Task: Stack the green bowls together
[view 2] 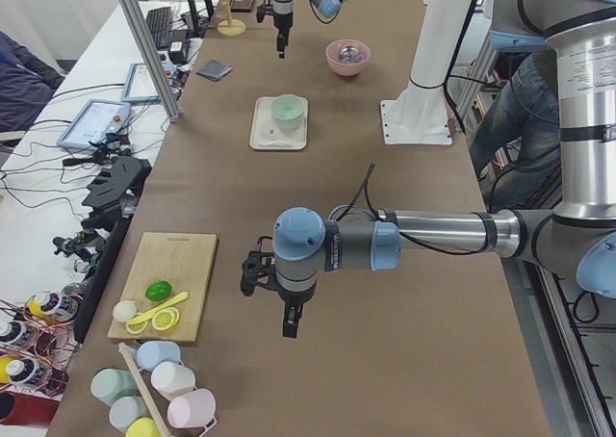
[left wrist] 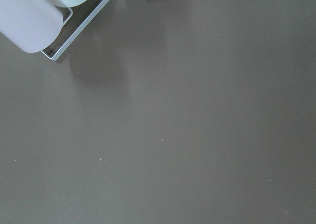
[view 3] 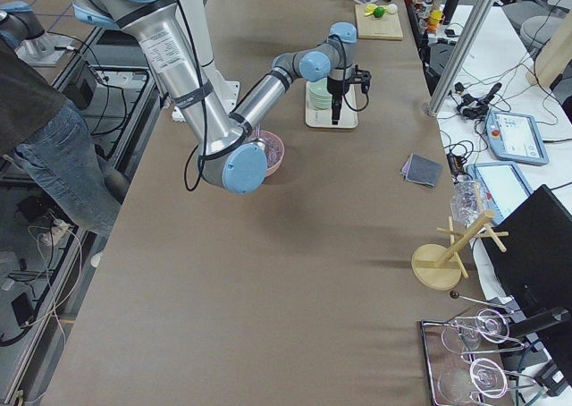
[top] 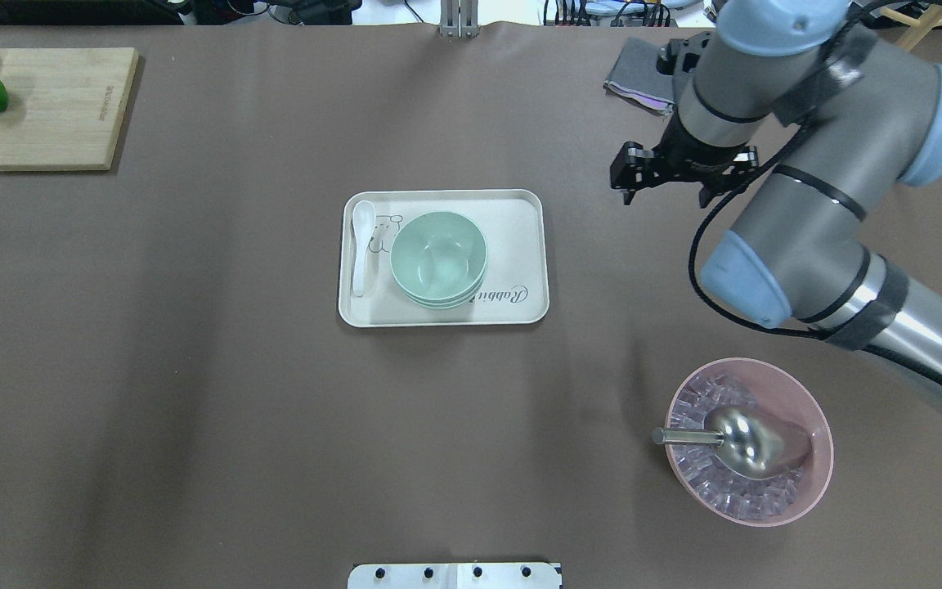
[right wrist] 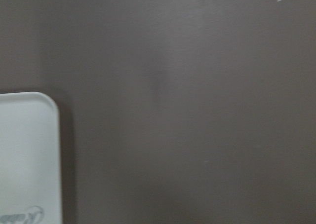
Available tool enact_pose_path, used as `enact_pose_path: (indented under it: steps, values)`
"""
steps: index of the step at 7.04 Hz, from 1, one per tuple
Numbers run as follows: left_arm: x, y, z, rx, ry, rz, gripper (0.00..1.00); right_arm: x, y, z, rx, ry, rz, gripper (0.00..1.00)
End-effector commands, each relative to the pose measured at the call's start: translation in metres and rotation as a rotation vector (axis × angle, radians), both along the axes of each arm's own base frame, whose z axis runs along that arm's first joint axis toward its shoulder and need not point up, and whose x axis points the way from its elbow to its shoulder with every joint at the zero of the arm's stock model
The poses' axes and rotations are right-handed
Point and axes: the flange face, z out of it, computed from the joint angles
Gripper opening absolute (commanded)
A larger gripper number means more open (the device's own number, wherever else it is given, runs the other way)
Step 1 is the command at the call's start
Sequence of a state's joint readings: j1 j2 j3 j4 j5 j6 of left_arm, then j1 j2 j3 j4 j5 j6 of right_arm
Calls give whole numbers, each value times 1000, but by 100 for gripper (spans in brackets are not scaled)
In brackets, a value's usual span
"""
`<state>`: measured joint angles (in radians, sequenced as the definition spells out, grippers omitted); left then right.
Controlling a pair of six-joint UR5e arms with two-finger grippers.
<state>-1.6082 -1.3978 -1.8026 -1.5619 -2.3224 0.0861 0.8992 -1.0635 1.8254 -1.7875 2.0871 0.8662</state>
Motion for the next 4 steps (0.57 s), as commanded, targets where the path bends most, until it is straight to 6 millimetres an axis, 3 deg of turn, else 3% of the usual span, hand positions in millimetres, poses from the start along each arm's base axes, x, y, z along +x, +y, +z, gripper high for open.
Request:
enact_pose_path:
  steps: [1,2,3,4]
  values:
    - [23,-4,-10,25,5,6,98,110,-2,103,48,45,-133,100]
    - [24,-3,-10,37,3,19,98,166,7,162,59,85,-188,100]
    - [25,-3,-10,45,1,28,98,231,33,227,27,85,-227,100]
    - [25,-2,-9,44,1,28,98,294,64,278,16,66,-246,100]
